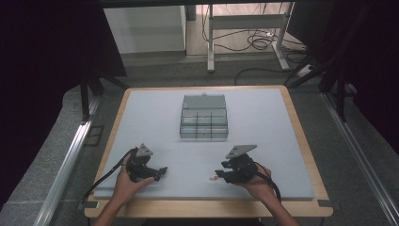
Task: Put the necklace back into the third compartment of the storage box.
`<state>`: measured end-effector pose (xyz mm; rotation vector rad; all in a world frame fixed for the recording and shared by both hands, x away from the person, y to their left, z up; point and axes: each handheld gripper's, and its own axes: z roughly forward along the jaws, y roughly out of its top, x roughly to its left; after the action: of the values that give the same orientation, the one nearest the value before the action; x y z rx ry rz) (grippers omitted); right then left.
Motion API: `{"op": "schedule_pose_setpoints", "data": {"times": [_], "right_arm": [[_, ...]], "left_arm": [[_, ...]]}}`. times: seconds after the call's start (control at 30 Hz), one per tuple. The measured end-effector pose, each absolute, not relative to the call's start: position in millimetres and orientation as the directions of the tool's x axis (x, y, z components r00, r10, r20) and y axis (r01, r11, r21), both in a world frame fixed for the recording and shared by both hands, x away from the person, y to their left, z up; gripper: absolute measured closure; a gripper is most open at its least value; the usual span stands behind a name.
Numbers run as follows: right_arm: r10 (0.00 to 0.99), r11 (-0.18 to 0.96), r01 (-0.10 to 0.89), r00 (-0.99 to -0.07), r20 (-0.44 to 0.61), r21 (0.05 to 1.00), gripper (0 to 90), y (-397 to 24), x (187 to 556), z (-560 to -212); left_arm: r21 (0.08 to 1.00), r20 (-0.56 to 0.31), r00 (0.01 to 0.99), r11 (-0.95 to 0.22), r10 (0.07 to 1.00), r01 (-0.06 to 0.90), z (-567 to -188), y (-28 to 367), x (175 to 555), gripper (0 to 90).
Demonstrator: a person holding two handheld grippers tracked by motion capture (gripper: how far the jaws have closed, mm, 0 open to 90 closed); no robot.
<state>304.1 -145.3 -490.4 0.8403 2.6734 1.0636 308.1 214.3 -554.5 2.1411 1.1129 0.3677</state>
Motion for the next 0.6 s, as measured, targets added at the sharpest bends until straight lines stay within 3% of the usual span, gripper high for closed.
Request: {"op": "schedule_pose_setpoints", "data": {"times": [0.6], "right_arm": [[0.511,0.681,0.434,-0.859,0.042,0.590,69.5,-122,307,-510]], "left_arm": [[0.686,-0.061,0.593,-0.398,0.803,0.609,-554,214,308,0.0]]}}
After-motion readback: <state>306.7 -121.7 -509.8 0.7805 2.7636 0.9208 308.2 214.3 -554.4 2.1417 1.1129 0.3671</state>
